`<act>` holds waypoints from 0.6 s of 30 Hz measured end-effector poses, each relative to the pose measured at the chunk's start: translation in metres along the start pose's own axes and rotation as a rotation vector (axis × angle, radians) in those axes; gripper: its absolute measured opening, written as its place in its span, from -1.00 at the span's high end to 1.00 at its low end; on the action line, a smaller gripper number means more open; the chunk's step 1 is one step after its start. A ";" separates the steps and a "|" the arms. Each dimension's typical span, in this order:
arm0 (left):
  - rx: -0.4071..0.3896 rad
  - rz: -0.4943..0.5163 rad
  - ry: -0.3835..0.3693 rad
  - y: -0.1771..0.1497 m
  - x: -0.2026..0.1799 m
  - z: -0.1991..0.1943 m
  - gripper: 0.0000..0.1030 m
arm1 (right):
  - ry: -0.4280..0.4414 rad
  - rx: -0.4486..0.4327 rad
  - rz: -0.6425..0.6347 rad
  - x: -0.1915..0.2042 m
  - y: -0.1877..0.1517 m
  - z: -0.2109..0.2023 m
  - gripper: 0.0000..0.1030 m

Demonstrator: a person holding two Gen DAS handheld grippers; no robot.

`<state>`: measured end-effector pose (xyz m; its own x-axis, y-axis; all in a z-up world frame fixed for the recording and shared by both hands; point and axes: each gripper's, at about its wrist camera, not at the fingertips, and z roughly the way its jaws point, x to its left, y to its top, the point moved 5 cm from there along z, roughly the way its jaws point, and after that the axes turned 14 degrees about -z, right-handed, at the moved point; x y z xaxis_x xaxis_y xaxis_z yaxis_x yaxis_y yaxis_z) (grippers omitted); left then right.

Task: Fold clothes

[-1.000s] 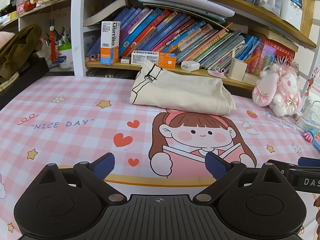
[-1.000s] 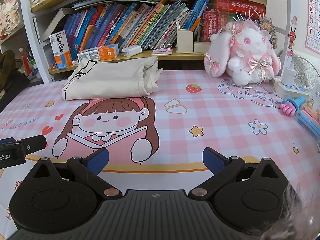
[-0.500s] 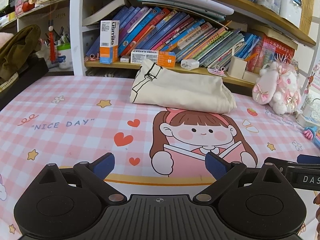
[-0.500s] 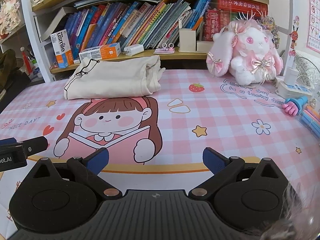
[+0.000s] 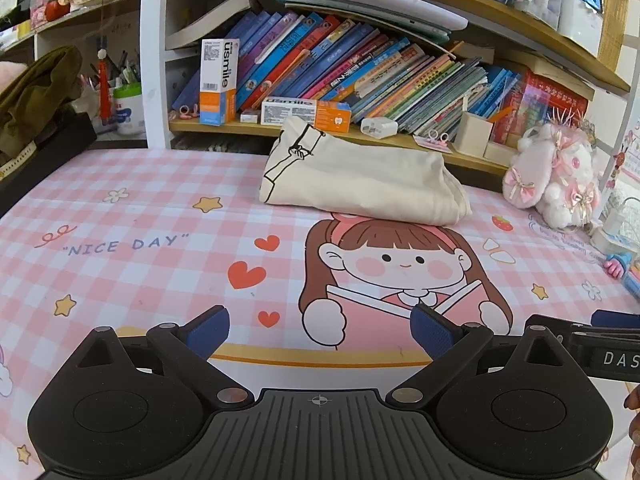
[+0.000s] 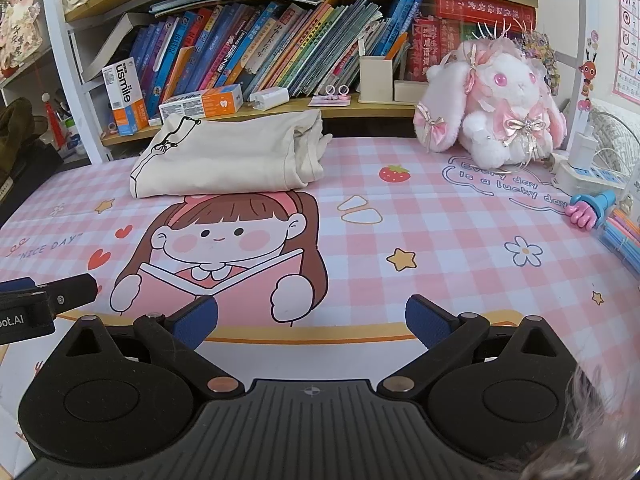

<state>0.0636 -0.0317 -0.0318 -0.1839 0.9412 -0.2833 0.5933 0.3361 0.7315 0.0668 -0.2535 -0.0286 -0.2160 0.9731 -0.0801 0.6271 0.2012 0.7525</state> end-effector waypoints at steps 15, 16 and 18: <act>0.012 0.007 -0.012 -0.001 0.000 0.000 -0.91 | 0.001 0.005 0.002 0.002 -0.001 -0.002 -0.96; 0.015 0.007 -0.014 -0.001 0.000 0.000 -0.91 | 0.000 0.005 0.002 0.002 -0.001 -0.002 -0.96; 0.017 0.007 -0.014 -0.001 0.000 0.000 -0.92 | 0.000 0.006 0.002 0.002 -0.001 -0.002 -0.96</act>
<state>0.0628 -0.0320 -0.0329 -0.1693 0.9429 -0.2868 0.6080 0.3290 0.7226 0.0646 -0.2514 -0.0282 -0.2149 0.9735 -0.0784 0.6322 0.1998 0.7486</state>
